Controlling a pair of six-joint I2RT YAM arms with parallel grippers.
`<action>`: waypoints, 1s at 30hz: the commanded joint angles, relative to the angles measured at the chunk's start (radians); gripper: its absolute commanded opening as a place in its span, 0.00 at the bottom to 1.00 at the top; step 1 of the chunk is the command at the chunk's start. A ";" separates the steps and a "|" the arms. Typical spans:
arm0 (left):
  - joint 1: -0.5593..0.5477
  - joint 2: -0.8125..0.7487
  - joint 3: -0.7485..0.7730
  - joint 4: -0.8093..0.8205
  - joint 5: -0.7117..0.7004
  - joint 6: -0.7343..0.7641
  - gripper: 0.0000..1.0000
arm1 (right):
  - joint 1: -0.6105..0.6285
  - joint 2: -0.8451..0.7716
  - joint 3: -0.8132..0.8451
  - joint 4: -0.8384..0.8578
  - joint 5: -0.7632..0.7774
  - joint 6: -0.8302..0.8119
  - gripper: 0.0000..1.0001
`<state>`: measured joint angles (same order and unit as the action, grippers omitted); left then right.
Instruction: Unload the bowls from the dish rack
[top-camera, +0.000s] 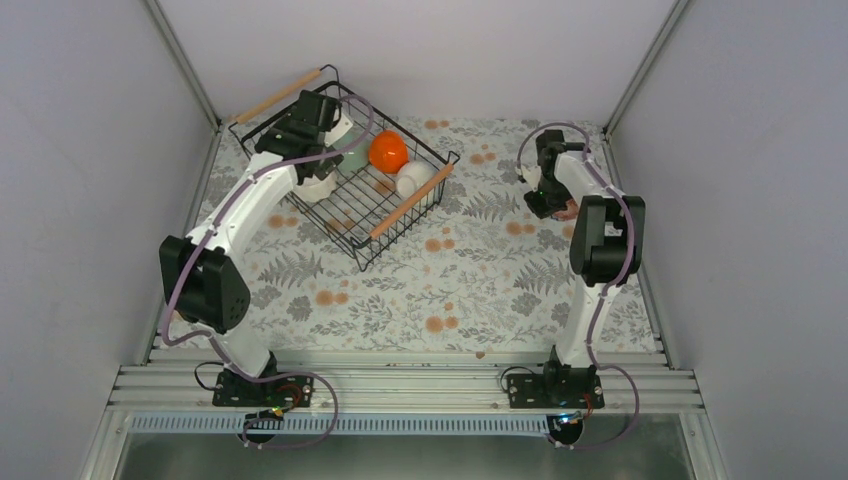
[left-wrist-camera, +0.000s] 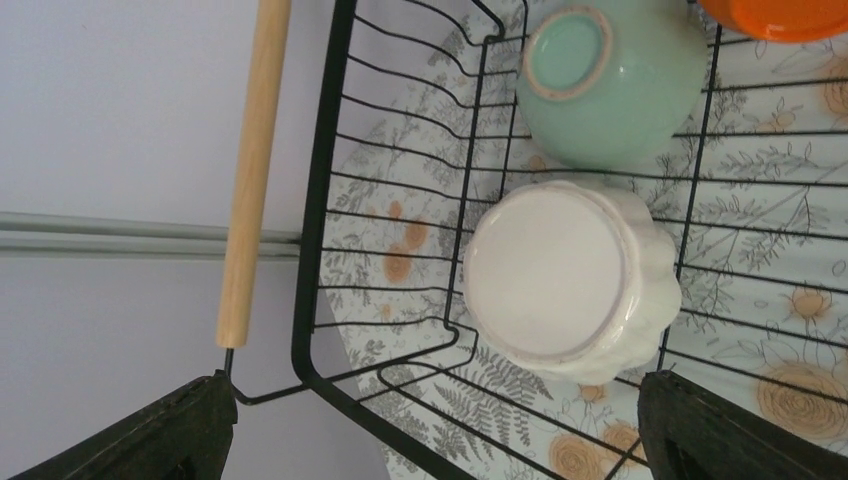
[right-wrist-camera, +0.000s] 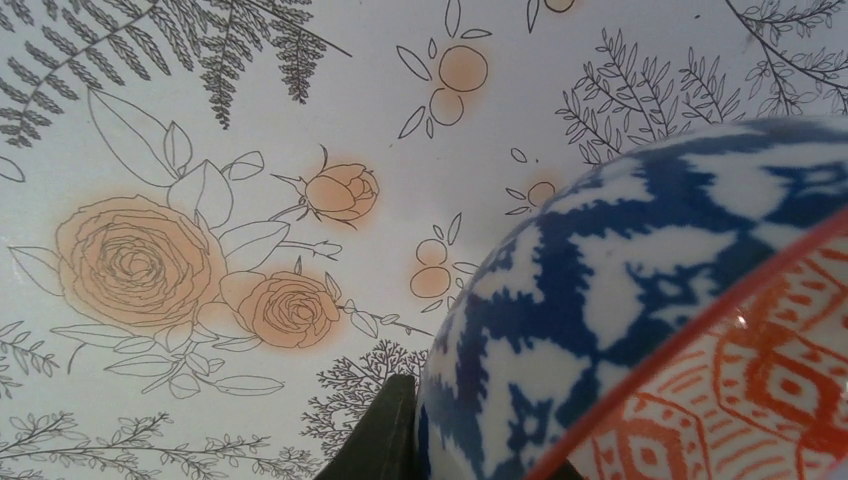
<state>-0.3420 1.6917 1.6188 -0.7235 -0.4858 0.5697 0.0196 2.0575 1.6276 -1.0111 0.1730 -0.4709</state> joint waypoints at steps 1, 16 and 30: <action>0.008 0.041 0.071 -0.028 0.025 0.005 1.00 | 0.009 -0.002 0.022 0.022 0.076 -0.002 0.18; 0.010 0.087 0.156 -0.093 0.109 -0.009 1.00 | 0.020 -0.052 0.037 -0.002 0.016 0.008 0.38; 0.008 0.330 0.490 -0.259 0.372 -0.045 1.00 | 0.023 -0.186 0.192 -0.121 -0.330 0.011 0.59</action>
<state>-0.3363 1.9594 2.0151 -0.9028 -0.2256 0.5461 0.0330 1.9408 1.7672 -1.0901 -0.0315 -0.4641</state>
